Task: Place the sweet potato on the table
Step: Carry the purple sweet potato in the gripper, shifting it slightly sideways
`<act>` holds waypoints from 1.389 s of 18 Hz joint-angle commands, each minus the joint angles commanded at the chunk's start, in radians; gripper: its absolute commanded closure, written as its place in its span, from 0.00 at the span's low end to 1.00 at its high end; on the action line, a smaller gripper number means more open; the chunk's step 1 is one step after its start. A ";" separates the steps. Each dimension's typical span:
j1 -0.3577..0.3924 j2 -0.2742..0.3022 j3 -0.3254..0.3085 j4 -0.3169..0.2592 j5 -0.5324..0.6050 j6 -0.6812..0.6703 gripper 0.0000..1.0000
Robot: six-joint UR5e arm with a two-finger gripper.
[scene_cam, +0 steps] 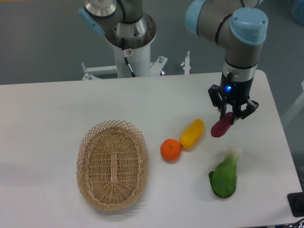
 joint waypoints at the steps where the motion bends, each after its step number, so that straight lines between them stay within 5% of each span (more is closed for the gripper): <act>1: -0.002 0.000 -0.008 0.002 0.006 0.000 0.75; 15: 0.006 -0.005 -0.009 0.002 0.028 0.012 0.75; 25: 0.078 -0.006 -0.031 0.006 0.048 0.165 0.75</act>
